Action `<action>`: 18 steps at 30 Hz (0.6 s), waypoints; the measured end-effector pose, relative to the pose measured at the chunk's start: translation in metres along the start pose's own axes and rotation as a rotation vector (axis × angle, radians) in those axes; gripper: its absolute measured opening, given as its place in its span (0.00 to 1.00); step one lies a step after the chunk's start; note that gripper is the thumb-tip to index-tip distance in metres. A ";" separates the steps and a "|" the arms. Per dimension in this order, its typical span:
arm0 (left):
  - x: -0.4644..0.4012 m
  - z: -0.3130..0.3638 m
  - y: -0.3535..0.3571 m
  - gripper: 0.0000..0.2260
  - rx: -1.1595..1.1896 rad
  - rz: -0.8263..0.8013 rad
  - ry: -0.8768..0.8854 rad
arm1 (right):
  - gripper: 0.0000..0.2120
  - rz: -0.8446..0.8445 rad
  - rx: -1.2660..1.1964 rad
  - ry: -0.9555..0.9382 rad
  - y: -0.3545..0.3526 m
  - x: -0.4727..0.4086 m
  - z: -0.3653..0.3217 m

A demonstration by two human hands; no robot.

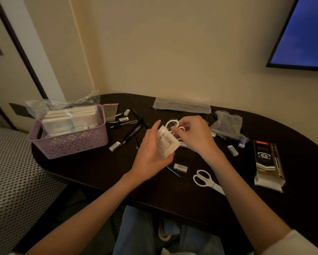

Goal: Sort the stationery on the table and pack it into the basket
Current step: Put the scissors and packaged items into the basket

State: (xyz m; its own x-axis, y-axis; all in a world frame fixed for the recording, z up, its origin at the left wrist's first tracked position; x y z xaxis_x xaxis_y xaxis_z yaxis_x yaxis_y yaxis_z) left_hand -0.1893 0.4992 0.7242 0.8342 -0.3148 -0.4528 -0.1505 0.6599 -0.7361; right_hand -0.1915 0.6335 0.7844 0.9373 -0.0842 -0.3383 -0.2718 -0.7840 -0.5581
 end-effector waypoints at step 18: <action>0.015 -0.034 0.004 0.46 0.135 0.158 -0.179 | 0.13 -0.426 0.106 -0.018 0.051 -0.008 -0.019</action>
State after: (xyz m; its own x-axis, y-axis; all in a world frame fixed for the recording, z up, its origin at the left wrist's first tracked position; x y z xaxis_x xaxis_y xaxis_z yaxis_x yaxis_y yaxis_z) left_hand -0.1954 0.4739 0.6979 0.8882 -0.0831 -0.4518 -0.2243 0.7799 -0.5843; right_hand -0.2091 0.5823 0.7729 0.9668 0.2444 -0.0739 0.1161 -0.6786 -0.7253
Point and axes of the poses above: each hand's wrist, its own x-axis away from the middle knuckle, its own y-axis out of the palm, z = x × y, the point moved 8 cm from there along -x, towards the middle knuckle, and after that the axes turned 12 degrees about -x, right-handed, at the moved point
